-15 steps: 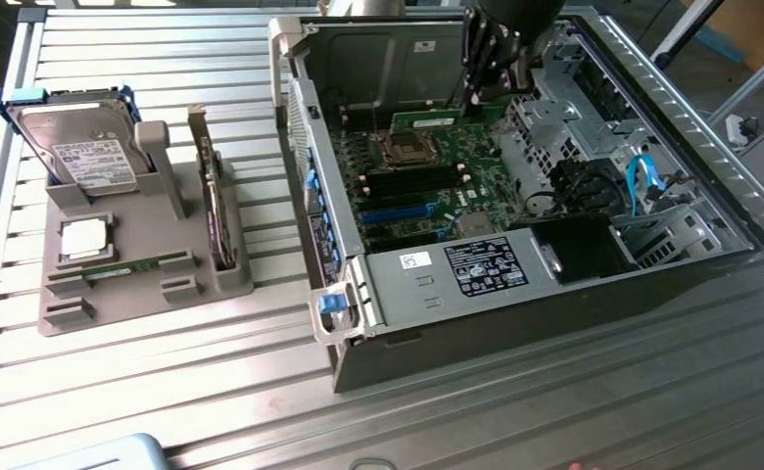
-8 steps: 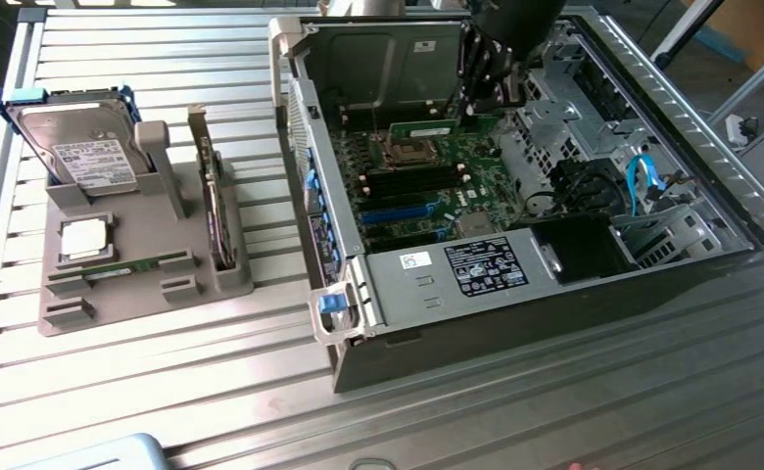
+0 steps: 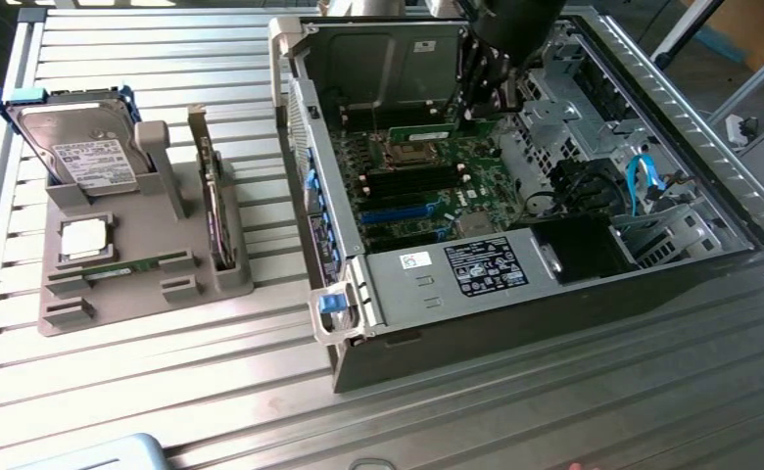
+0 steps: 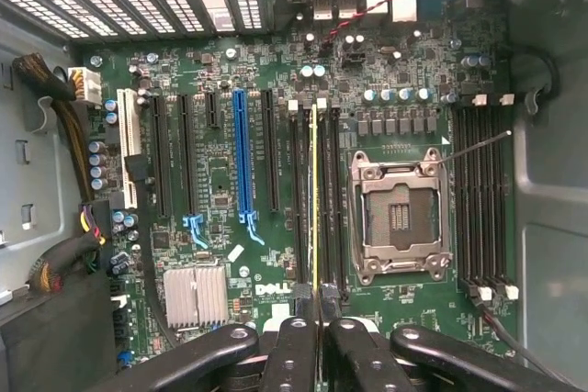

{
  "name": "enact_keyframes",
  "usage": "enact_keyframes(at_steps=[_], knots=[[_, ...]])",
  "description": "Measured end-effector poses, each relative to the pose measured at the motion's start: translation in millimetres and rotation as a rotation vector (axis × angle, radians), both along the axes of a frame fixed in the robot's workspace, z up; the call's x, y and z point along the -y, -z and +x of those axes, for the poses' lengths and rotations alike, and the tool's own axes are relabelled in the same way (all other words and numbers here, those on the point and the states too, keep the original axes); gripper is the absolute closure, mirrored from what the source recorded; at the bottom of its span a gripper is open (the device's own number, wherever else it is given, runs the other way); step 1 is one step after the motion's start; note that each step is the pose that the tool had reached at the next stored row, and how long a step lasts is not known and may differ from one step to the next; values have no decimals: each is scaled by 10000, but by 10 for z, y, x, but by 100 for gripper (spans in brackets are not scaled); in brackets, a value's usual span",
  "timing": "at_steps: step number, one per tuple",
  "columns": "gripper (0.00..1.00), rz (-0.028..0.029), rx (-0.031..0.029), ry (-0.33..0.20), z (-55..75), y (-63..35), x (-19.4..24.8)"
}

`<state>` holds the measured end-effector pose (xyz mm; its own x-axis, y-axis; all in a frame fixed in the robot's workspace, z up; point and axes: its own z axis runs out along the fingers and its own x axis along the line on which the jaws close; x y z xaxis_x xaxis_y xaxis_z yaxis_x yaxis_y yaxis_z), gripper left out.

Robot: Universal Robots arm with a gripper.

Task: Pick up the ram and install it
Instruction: 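Insert the ram into the slot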

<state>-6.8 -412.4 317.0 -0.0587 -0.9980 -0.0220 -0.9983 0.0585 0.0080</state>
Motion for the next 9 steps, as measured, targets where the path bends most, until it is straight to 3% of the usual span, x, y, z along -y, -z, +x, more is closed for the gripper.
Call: enact_keyframes(at_steps=[9], knots=[[88, -4, 1, -117, 0, 2, 0]])
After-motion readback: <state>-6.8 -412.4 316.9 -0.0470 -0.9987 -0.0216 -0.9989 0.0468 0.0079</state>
